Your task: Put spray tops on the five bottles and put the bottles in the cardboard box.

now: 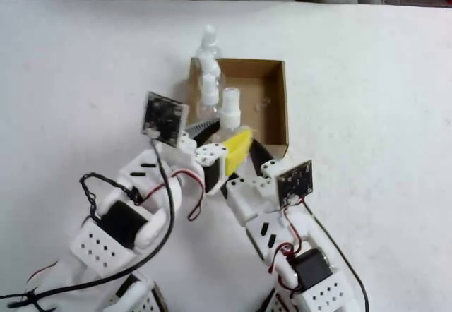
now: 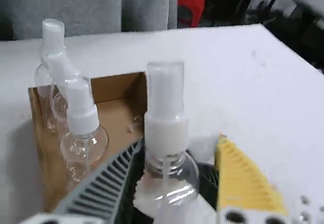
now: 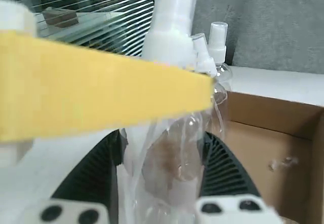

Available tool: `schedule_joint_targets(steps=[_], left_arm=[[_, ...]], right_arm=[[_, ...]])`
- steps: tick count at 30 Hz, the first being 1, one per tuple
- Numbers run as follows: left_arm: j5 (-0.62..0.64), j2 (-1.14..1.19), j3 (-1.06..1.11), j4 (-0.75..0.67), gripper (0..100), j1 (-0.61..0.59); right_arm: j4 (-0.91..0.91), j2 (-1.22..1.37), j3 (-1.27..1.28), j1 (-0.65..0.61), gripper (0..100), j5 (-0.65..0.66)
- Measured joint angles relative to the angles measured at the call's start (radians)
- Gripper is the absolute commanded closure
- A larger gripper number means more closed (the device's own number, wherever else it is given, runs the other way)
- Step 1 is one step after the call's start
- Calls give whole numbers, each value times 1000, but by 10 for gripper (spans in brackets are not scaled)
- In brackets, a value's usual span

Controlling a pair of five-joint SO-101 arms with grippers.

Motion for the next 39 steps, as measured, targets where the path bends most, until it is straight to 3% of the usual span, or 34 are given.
schedule_joint_targets(steps=[9, 28, 31, 36, 39], left_arm=[[0, -32, 3, 0, 691, 0], [-110, -568, 178, 203, 692, 3], [-110, -631, 178, 256, 751, 3], [-112, -692, 178, 281, 993, -8], [-114, -709, 178, 281, 928, -66]], right_arm=[[0, -2, 0, 3, 982, 0], [0, -2, 0, 23, 982, -2], [0, -2, 0, 46, 982, -2], [0, -2, 0, 48, 982, -2], [0, -2, 0, 49, 982, -2]])
